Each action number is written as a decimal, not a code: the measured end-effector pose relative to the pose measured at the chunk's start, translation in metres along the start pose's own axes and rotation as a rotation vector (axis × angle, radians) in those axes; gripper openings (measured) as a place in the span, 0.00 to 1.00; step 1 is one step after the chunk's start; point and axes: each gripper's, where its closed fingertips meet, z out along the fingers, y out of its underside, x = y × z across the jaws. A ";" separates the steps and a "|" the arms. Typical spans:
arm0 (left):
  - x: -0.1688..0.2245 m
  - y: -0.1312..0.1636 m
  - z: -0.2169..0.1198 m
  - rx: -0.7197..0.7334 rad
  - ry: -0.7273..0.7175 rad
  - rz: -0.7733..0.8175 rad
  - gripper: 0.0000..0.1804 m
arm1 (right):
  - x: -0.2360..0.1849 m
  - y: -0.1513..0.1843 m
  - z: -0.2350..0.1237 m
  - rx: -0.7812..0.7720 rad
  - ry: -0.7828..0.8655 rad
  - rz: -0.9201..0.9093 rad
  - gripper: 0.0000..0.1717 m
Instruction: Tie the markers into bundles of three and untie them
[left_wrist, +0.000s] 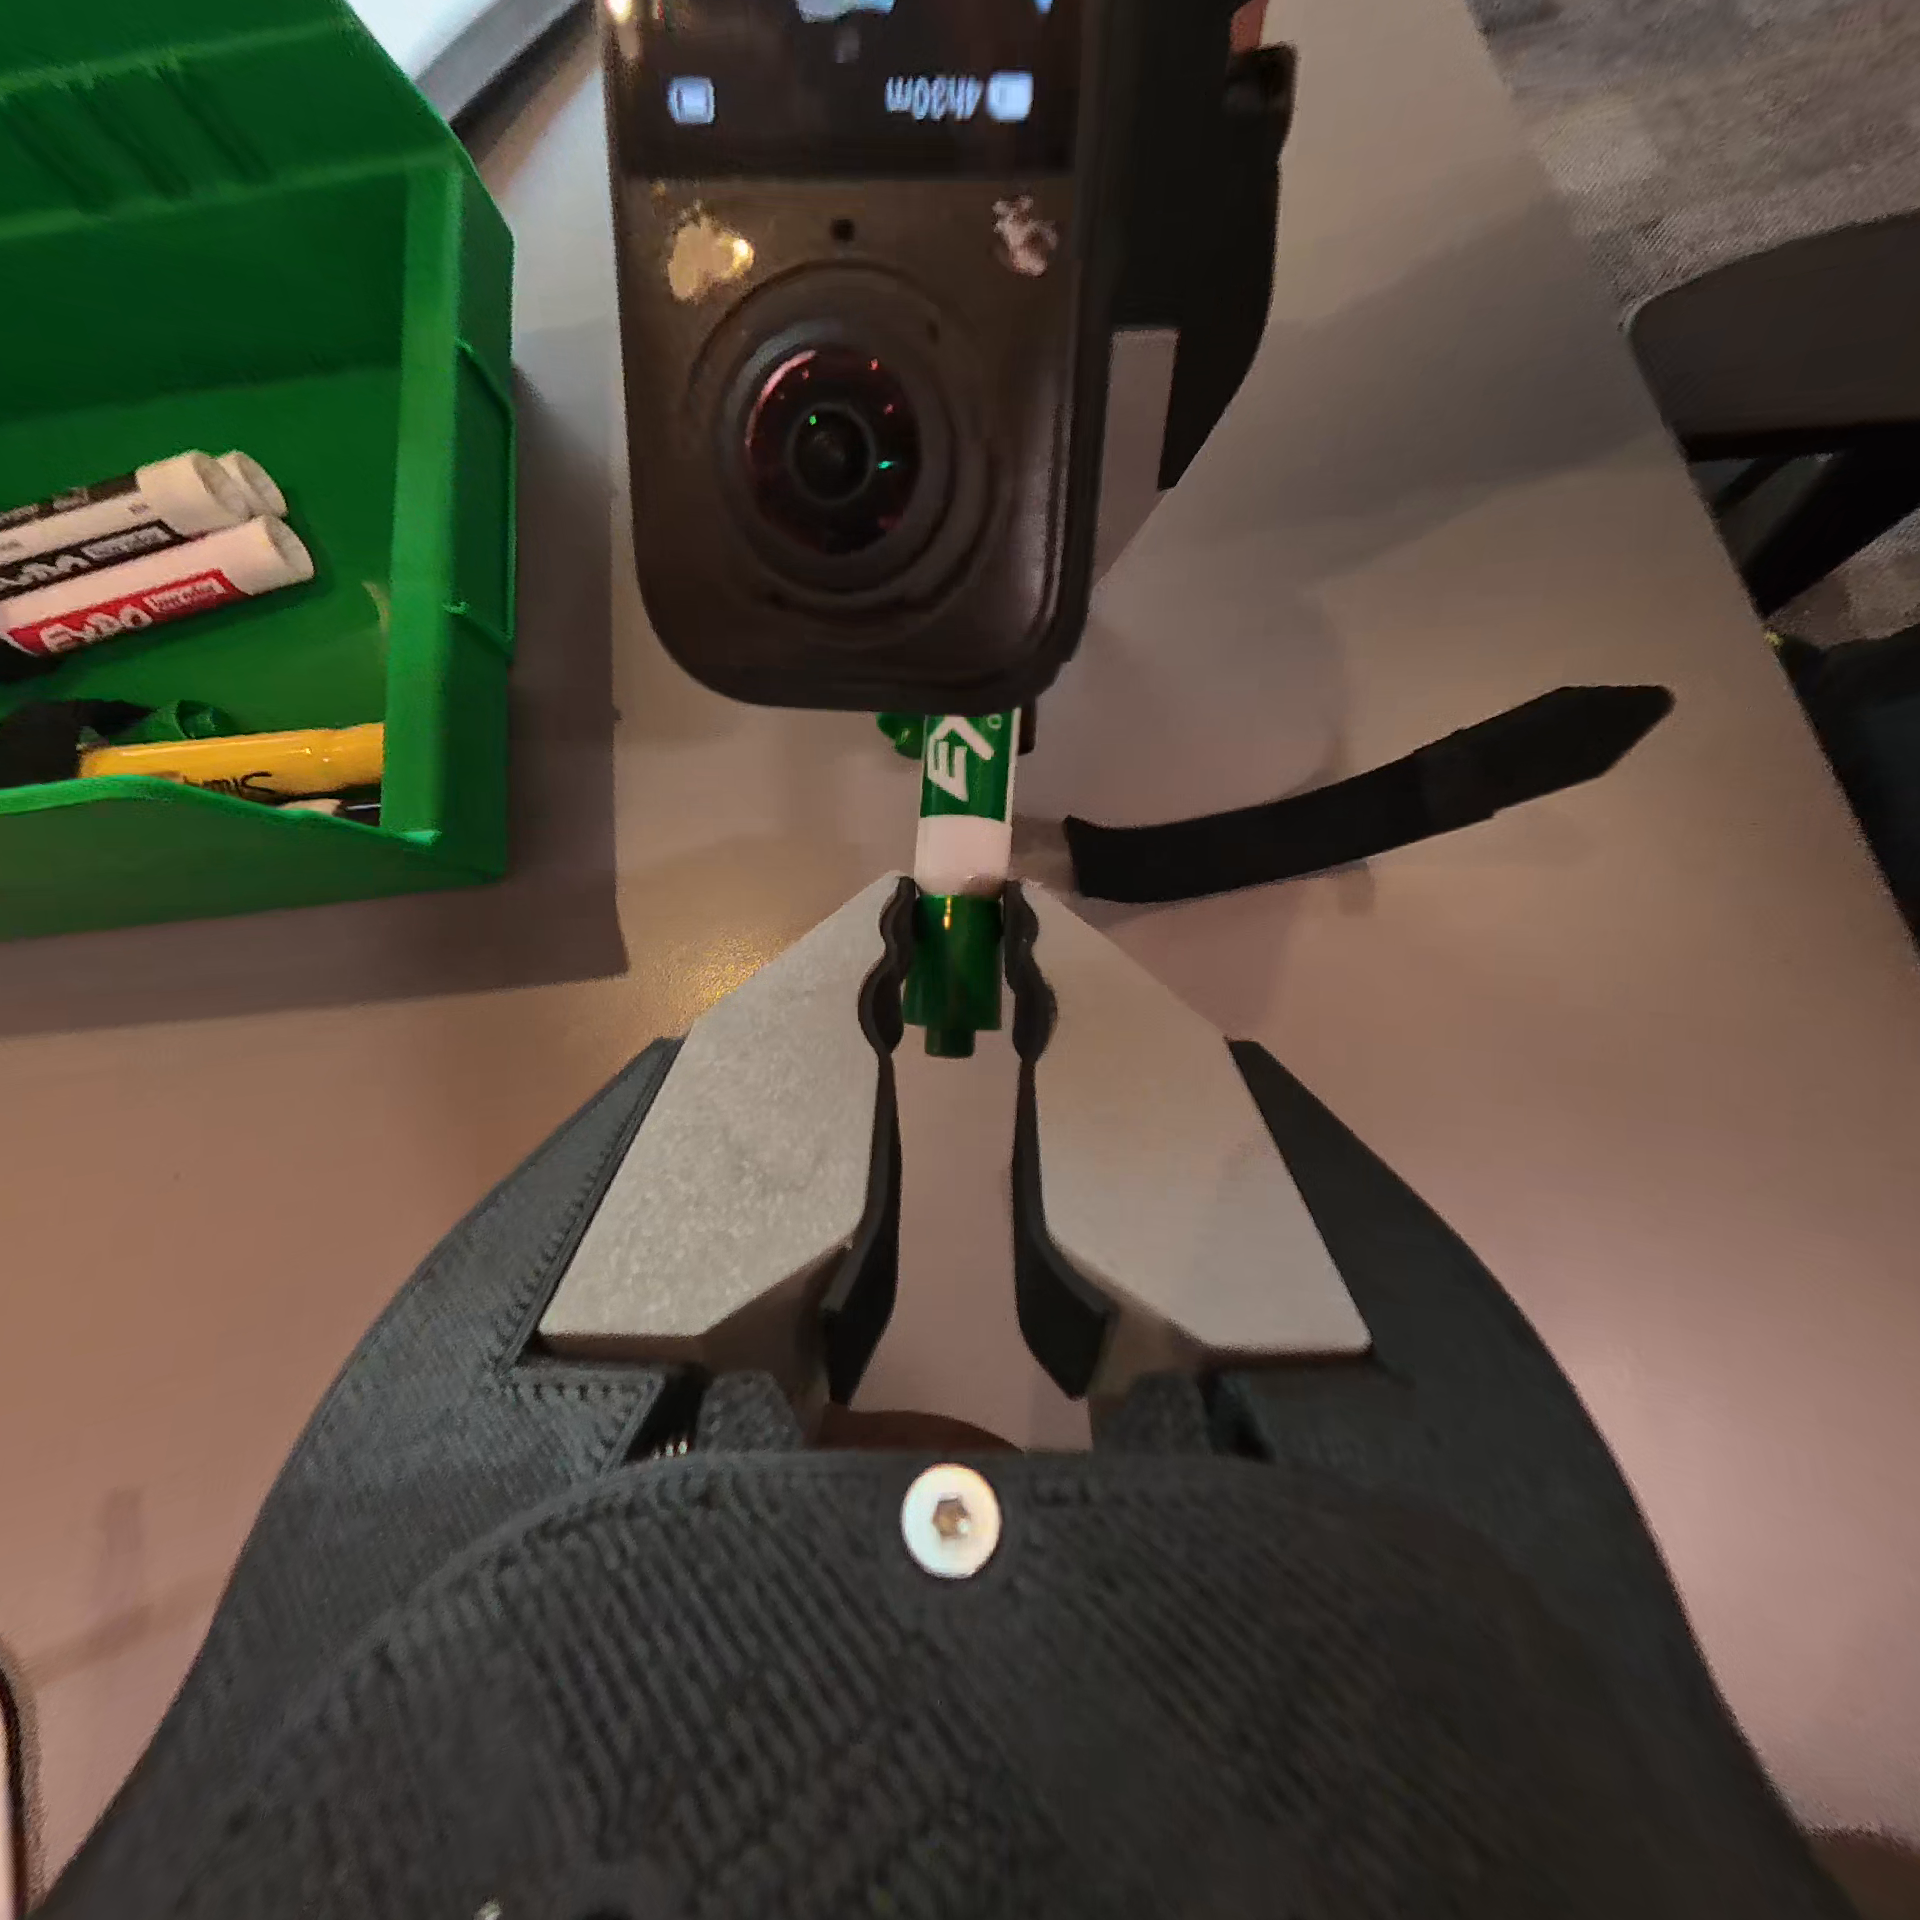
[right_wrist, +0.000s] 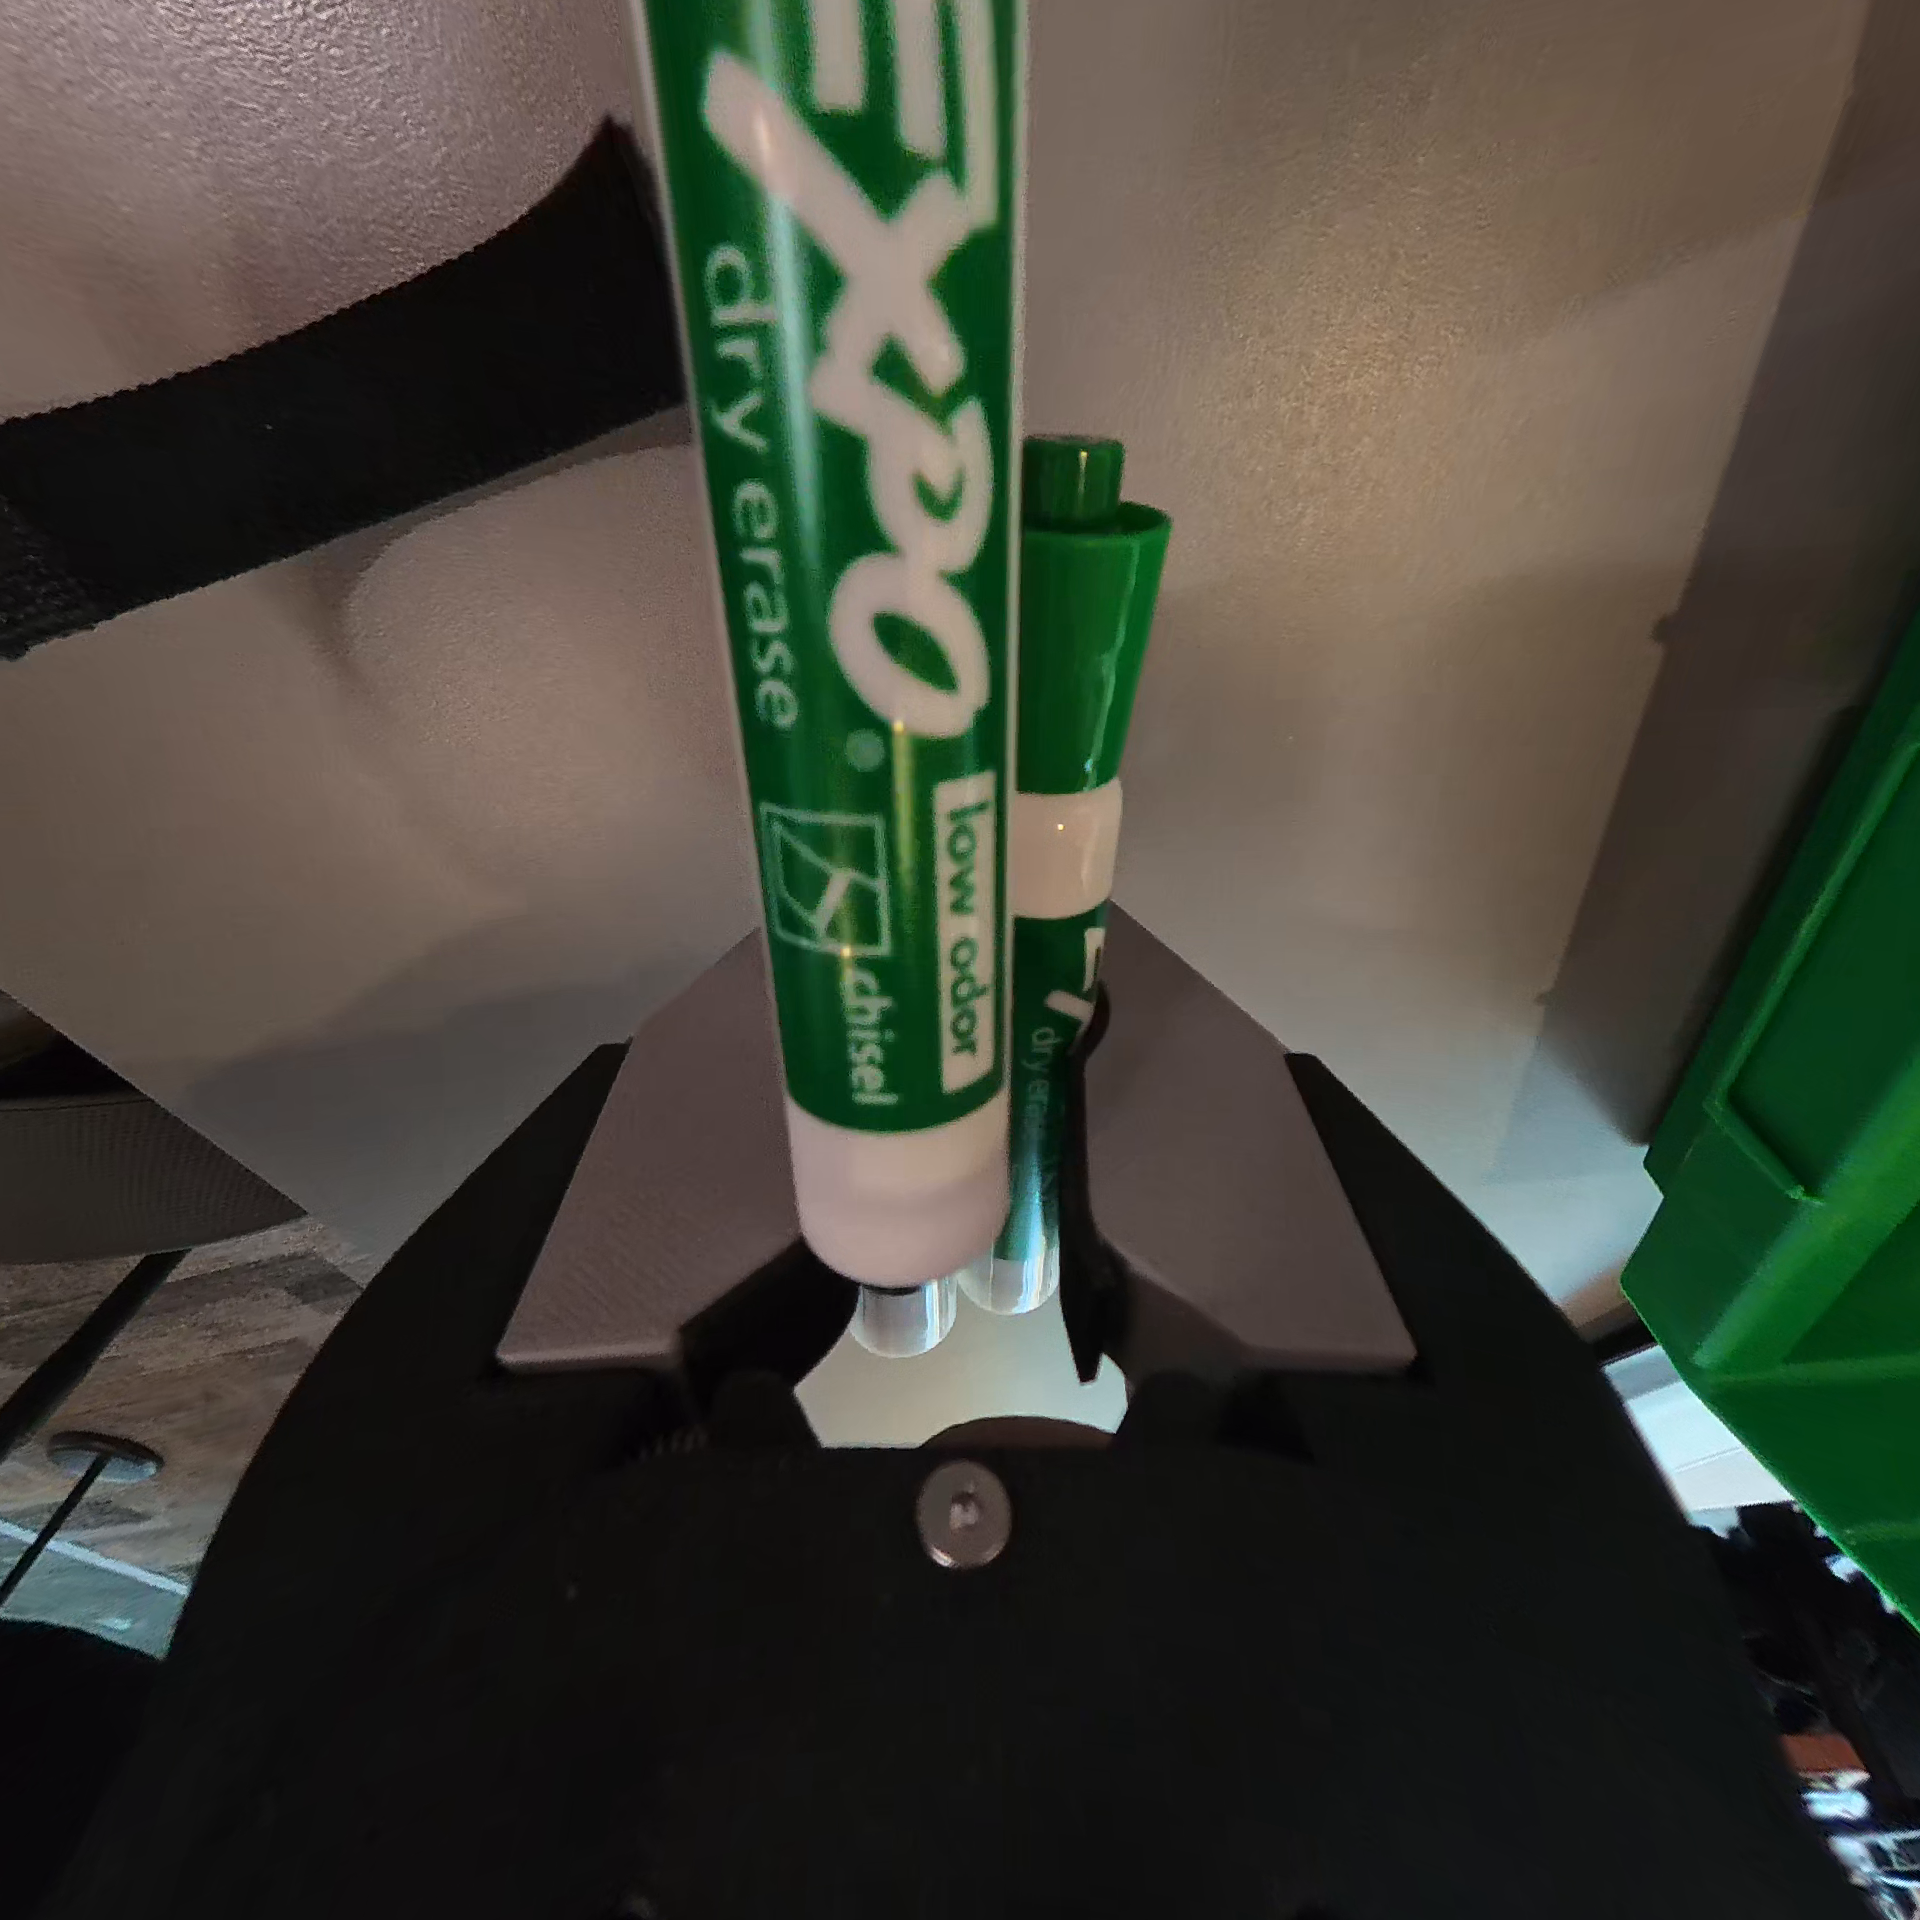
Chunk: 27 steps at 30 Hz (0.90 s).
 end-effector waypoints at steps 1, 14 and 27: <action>-0.001 0.002 0.002 -0.017 0.000 0.002 0.08 | 0.000 0.000 0.000 0.006 -0.003 0.005 0.21; -0.004 0.005 0.007 -0.067 0.010 0.003 0.08 | 0.000 0.000 0.000 -0.021 0.002 -0.011 0.21; -0.002 0.009 0.010 -0.111 0.025 0.013 0.07 | 0.000 0.000 0.000 -0.014 0.000 -0.009 0.21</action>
